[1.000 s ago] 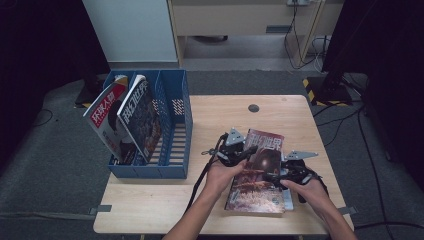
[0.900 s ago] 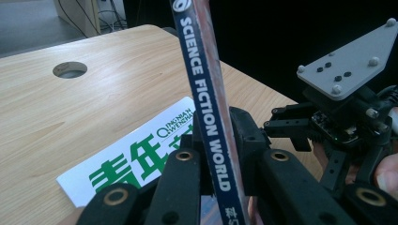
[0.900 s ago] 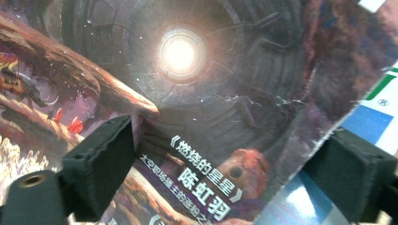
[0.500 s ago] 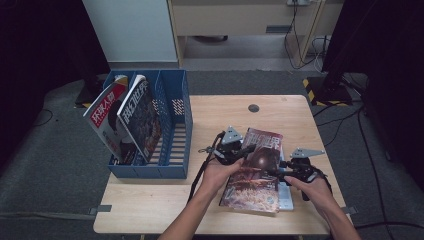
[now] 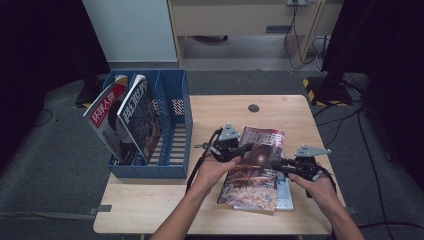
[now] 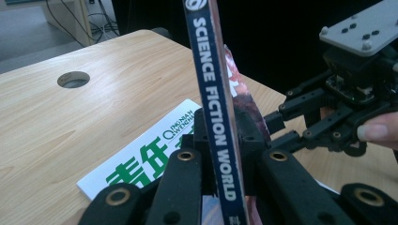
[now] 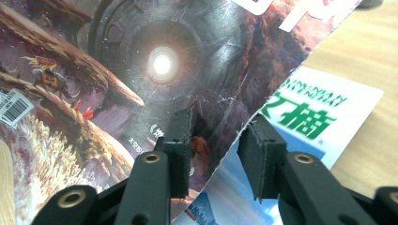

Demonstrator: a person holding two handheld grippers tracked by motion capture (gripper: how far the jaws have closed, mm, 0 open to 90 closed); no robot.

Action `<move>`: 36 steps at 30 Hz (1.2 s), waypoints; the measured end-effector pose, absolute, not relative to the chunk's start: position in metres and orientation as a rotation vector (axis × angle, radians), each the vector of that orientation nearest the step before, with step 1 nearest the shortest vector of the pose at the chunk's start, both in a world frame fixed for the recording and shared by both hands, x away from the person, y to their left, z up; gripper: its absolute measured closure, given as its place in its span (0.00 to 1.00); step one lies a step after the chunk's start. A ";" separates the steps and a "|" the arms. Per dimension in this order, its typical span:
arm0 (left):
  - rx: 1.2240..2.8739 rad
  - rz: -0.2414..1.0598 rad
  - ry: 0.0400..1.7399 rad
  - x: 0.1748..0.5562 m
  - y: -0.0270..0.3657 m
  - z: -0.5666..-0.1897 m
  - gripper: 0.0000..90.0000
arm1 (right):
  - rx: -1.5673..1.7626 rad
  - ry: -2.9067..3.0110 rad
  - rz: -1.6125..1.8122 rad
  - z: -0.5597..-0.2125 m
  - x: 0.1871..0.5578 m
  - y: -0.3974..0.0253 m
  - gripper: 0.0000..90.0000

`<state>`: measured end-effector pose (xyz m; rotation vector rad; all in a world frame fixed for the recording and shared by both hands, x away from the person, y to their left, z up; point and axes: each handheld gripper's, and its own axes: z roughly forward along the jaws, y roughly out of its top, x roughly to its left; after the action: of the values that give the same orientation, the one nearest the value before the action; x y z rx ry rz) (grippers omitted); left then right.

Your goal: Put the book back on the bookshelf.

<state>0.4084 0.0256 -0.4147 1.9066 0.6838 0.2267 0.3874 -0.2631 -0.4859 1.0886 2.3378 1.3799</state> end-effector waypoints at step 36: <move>1.784 0.349 0.621 0.419 0.035 -0.392 0.91 | 0.906 2.257 1.248 -0.413 0.402 -0.267 0.82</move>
<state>0.4185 0.0349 -0.3917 1.7839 0.6215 0.3491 0.4016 -0.2666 -0.4130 0.9064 2.2573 1.2479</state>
